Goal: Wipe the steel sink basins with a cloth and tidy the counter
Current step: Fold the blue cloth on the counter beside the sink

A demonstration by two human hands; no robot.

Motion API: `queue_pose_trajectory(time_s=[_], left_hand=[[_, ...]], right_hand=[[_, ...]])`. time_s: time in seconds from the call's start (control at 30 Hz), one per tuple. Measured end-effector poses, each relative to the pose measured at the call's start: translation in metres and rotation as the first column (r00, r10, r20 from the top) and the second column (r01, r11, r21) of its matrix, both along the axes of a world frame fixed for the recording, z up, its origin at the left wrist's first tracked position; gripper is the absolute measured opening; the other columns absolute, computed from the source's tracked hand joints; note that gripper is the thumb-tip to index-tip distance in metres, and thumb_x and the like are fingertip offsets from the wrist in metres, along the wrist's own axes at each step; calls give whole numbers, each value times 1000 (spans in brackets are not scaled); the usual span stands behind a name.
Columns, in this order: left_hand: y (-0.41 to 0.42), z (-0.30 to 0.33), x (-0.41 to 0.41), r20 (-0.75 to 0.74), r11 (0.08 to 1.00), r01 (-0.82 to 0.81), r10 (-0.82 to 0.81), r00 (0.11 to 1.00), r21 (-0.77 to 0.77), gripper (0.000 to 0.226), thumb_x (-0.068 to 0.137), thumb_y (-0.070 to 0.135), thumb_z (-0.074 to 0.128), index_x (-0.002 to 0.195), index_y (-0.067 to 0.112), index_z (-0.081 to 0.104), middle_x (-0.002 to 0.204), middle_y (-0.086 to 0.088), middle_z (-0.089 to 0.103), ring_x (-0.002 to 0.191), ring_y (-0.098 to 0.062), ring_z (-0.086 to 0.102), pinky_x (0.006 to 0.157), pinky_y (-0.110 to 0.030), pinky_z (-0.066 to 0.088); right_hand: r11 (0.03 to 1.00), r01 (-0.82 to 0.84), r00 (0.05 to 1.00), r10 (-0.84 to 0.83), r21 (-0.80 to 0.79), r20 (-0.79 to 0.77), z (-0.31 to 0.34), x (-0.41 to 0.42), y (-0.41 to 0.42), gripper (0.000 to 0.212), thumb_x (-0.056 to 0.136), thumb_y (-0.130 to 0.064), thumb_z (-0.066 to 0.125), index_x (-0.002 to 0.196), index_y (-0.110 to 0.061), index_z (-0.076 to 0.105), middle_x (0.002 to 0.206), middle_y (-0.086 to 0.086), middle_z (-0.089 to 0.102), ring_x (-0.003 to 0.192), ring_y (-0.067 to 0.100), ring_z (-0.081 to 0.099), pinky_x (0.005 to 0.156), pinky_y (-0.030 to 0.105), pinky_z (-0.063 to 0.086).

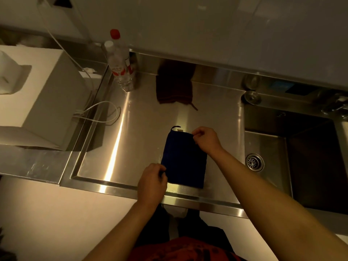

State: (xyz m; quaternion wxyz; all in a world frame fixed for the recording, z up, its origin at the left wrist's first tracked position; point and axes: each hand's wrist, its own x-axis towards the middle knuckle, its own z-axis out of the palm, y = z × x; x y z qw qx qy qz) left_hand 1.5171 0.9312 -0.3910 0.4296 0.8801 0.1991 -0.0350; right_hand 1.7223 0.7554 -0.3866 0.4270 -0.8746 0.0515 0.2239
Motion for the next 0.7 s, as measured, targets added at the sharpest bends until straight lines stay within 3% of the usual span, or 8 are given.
queue_pose_trajectory(time_s=[0.1,0.23,0.33,0.43,0.53,0.7], left_hand=[[-1,-5,3,34,969,162,-171,985,186,18,94,10,69,109,21,70,109,9,60,102,-8,51,82,-21,45],[-1,-12,7,-1,920,346,-352,936,183,24,93,14,71,116,20,71,116,4,61,107,-12,52,85,-24,46],[1,-19,11,-92,806,541,-536,840,240,36,91,21,72,127,19,69,127,1,59,115,-17,52,92,-28,46],[5,-25,13,-174,707,634,-613,771,314,43,92,30,71,134,22,65,135,1,53,121,-18,49,96,-31,45],[4,-29,13,-192,681,645,-621,760,348,44,92,30,73,134,20,65,135,-2,54,120,-21,50,95,-34,48],[2,-33,14,-176,698,611,-594,785,373,40,92,34,75,128,18,68,127,-3,61,113,-25,57,89,-39,53]], right_hand=[[987,-128,991,132,-99,37,-1,-28,-25,25,86,1,63,97,-18,74,91,-5,70,87,15,67,83,27,55],[924,-363,931,365,-117,-2,-9,-77,-49,23,81,-10,80,99,-21,71,98,-4,64,87,14,64,92,33,55],[840,-502,860,510,-207,-16,-12,-104,-57,34,75,-34,85,102,-26,68,103,-9,58,92,11,57,85,35,54],[713,-628,752,659,-311,-7,-18,-124,-60,49,68,-48,84,108,-28,64,108,-10,51,100,10,48,81,30,49],[649,-646,688,723,-401,61,-24,-135,-64,49,73,-41,81,115,-26,62,113,-8,49,104,11,44,79,30,49],[645,-625,668,733,-439,127,-30,-141,-65,30,85,-28,70,112,-20,63,114,-3,52,107,17,49,73,38,53]])
